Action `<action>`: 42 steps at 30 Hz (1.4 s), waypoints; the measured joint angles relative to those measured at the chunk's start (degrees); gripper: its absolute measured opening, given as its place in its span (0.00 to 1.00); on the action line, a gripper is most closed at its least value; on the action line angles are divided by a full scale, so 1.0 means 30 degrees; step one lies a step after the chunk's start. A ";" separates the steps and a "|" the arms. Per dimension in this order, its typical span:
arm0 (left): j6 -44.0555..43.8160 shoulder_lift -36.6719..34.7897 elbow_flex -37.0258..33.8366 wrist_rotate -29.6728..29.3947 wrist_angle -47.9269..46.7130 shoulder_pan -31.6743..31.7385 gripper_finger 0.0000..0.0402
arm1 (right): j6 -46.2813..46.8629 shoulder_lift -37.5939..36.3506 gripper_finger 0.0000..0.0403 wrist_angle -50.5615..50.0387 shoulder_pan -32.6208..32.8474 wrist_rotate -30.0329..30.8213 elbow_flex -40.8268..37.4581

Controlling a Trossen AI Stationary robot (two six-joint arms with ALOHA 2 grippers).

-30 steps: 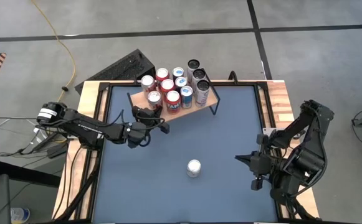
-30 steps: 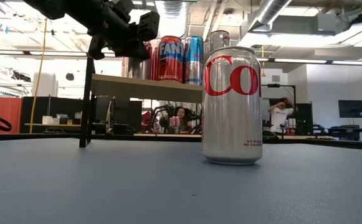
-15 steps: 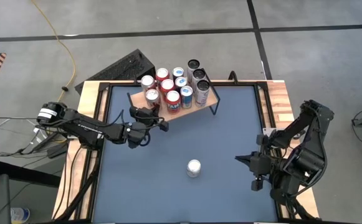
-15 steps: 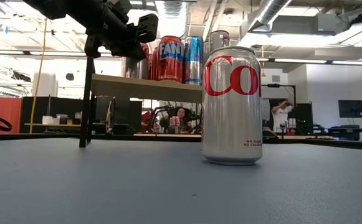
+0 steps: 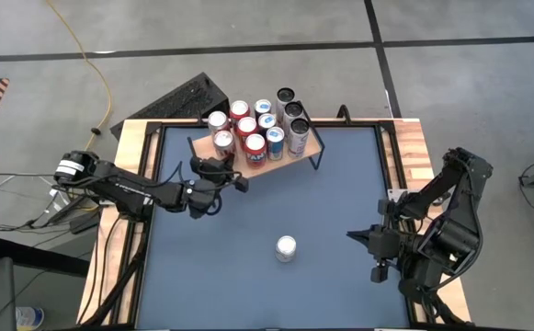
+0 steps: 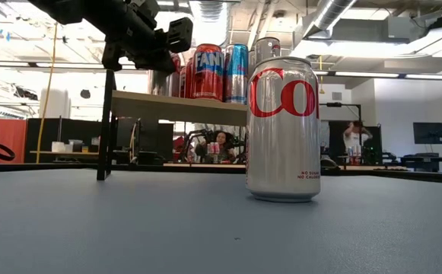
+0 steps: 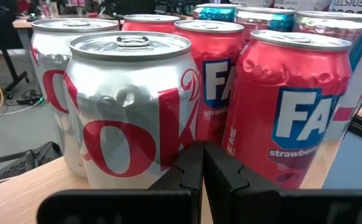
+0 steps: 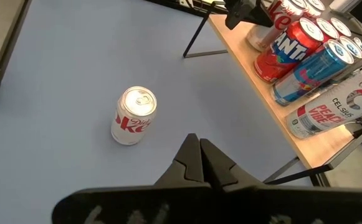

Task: Place canned beverage on shelf
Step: Put the left silver soda can on the shelf aligned with the other silver soda can, then put the silver soda can on the shelf aligned with the other silver soda cans

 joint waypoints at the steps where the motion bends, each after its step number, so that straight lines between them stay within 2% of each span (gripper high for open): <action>1: -0.0016 0.0000 0.0000 0.0007 0.0078 0.0035 0.00 | 0.0003 0.0000 0.00 0.0014 -0.0002 0.0000 0.0000; 15: 0.0015 0.0000 0.0000 0.0098 0.0802 0.0075 0.00 | -0.0055 0.0000 0.00 0.0106 0.0000 0.0000 0.0000; 19: 0.0196 0.0000 0.0000 0.1716 0.1688 -0.0178 0.00 | -0.0055 0.0000 0.00 0.0113 -0.0007 0.0000 0.0000; 23: 0.2381 -0.0008 0.0274 0.4456 0.3416 -0.1323 0.00 | -0.0055 0.0000 0.00 0.0179 -0.0003 -0.0007 0.0000; 27: 0.5137 -0.0643 0.1677 0.4561 0.3559 -0.3306 0.00 | -0.0064 0.0000 0.00 0.0479 -0.0007 -0.0428 0.0000; 30: 0.7217 -0.1402 0.2802 0.4676 0.3262 -0.5229 0.00 | -0.0660 0.0000 0.02 0.0788 -0.0085 -0.2290 0.0000; 33: 0.9316 -0.2238 0.3901 0.4524 0.2366 -0.7485 0.03 | -0.0695 0.0105 0.07 0.1216 -0.0412 -0.3128 -0.0007; 36: 1.0717 -0.2847 0.4984 0.4498 0.1642 -0.9736 0.09 | -0.1563 0.0453 0.17 0.1621 -0.0589 -0.3586 -0.0007; 39: 1.1322 -0.2907 0.5655 0.4466 0.1213 -1.1600 0.17 | -0.2702 0.0983 0.29 0.2210 -0.0687 -0.3573 -0.0007; 42: 1.0586 -0.2849 0.5854 0.4549 0.0012 -1.2927 0.25 | -0.4309 0.1640 0.44 0.3598 -0.1079 -0.3774 -0.0007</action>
